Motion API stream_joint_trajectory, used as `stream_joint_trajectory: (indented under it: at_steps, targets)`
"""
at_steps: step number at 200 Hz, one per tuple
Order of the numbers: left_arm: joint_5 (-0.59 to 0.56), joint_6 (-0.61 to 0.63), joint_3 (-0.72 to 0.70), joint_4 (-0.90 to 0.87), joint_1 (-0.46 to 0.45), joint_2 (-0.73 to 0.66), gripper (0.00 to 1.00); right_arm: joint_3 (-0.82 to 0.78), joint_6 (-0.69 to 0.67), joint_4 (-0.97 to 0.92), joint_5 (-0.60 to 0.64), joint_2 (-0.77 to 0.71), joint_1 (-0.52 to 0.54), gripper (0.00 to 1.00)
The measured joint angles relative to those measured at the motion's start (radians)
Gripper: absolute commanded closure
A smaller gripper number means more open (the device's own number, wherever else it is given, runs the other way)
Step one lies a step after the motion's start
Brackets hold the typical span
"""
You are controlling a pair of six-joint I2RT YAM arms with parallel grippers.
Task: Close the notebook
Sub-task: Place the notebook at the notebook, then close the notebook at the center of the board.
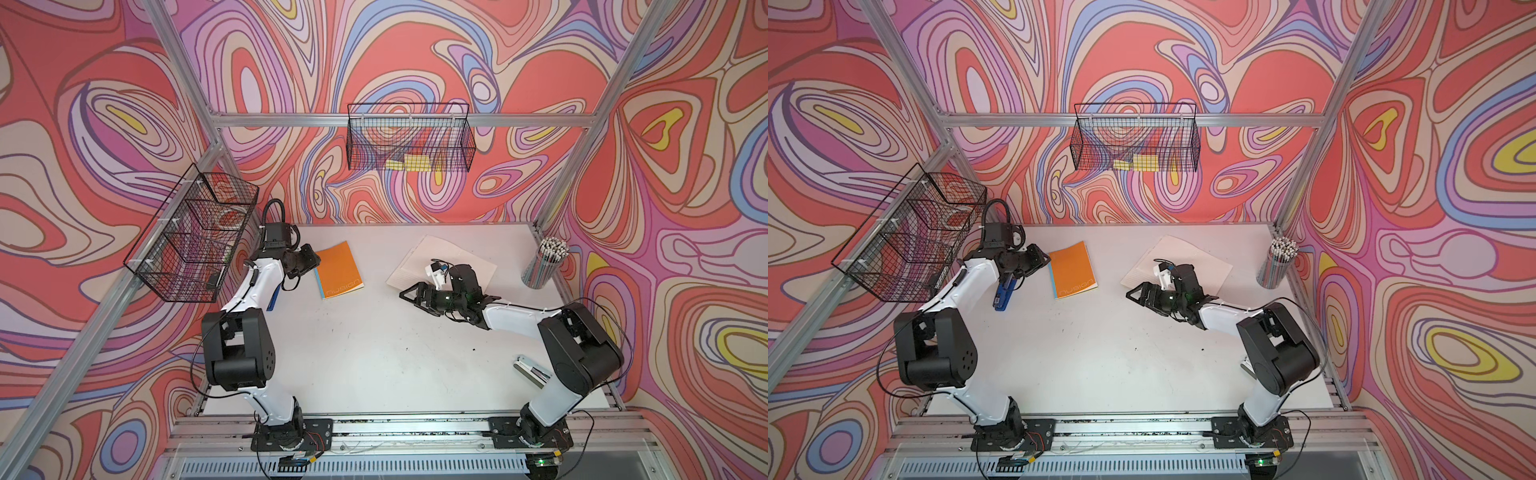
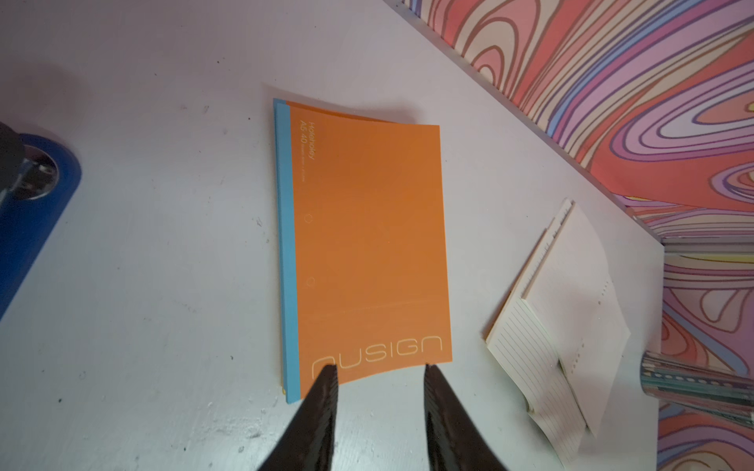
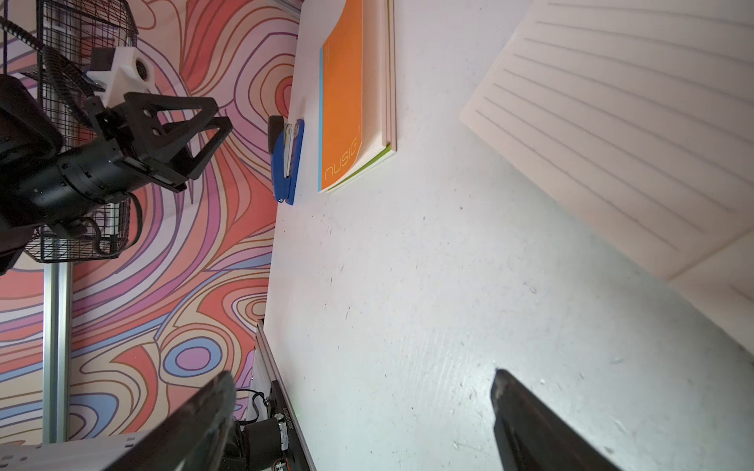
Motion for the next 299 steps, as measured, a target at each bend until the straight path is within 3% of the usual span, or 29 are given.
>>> stream_joint_trajectory:
  at_steps: [54, 105, 135, 167, 189, 211, 246, 299]
  targets:
    - [0.074, -0.037, -0.207, 0.020, -0.084, -0.256, 0.51, 0.000, 0.010, -0.030, 0.055, -0.070, 0.093, 0.02]
    - [0.106, -0.139, -0.418, 0.097, -0.275, -0.469, 0.42, -0.066, 0.018, -0.053, 0.112, -0.193, 0.126, 0.02]
    - [0.102, -0.222, -0.519, 0.190, -0.397, -0.520, 0.37, -0.117, 0.005, -0.109, 0.152, -0.271, 0.126, 0.02]
    - [0.079, -0.282, -0.554, 0.316, -0.545, -0.493, 0.36, -0.158, -0.027, -0.188, 0.179, -0.345, 0.098, 0.02]
    - [0.061, -0.314, -0.556, 0.419, -0.604, -0.434, 0.37, -0.177, -0.054, -0.237, 0.165, -0.390, -0.004, 0.02]
    - [0.046, -0.340, -0.556, 0.502, -0.621, -0.350, 0.37, -0.177, -0.095, -0.295, 0.150, -0.432, -0.126, 0.02]
    - [0.033, -0.370, -0.528, 0.597, -0.633, -0.206, 0.38, -0.159, -0.153, -0.357, 0.102, -0.442, -0.235, 0.02]
    - [0.008, -0.393, -0.323, 0.681, -0.640, 0.009, 0.39, -0.089, -0.196, -0.353, 0.023, -0.318, -0.366, 0.02]
